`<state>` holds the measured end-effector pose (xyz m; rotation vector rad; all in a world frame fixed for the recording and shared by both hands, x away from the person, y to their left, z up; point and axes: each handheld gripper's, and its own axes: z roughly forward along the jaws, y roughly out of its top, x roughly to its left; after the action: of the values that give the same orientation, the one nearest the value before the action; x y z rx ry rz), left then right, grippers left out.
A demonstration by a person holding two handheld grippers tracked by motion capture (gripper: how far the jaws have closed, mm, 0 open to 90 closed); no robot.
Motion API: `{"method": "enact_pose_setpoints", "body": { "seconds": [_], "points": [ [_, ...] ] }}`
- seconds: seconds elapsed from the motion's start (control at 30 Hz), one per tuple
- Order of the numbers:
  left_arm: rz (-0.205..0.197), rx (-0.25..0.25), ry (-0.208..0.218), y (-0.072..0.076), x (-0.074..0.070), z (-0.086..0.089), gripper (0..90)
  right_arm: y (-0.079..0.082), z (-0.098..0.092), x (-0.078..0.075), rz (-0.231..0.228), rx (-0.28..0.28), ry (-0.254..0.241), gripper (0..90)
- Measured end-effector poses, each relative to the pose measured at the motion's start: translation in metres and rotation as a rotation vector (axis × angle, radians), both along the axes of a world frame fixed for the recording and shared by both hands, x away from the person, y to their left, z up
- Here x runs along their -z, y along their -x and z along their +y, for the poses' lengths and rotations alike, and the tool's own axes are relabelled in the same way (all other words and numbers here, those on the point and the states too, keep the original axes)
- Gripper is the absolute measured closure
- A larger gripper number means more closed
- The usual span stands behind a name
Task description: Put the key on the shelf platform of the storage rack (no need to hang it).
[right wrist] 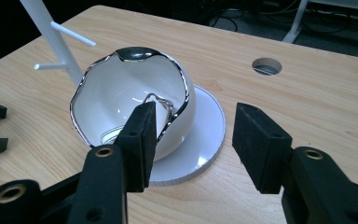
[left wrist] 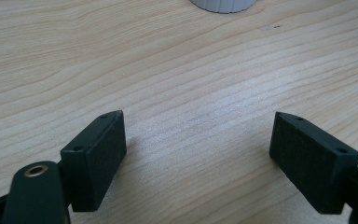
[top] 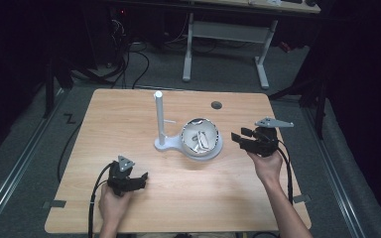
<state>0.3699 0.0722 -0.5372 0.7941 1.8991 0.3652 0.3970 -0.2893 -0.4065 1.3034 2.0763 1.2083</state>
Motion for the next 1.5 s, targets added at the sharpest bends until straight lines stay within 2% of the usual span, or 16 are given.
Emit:
{"method": "enact_pose_setpoints", "body": {
  "seconds": [0.43,0.67,1.13,1.5],
  "points": [
    [0.0,0.0,0.001,0.0,0.0,0.0,18.7,0.02,-0.028,-0.001,-0.034,0.046,-0.044,50.3],
    [0.0,-0.001,0.001,0.0,0.0,0.0,18.7,0.027,-0.039,0.003,-0.028,0.063,-0.059,50.3],
    [-0.001,0.002,-0.003,0.0,0.0,0.0,18.7,0.041,-0.048,0.008,-0.035,0.073,-0.07,49.8],
    [0.0,0.0,0.0,0.0,0.0,0.0,18.8,0.054,-0.051,0.021,-0.026,0.068,-0.078,49.6]
  ]
}}
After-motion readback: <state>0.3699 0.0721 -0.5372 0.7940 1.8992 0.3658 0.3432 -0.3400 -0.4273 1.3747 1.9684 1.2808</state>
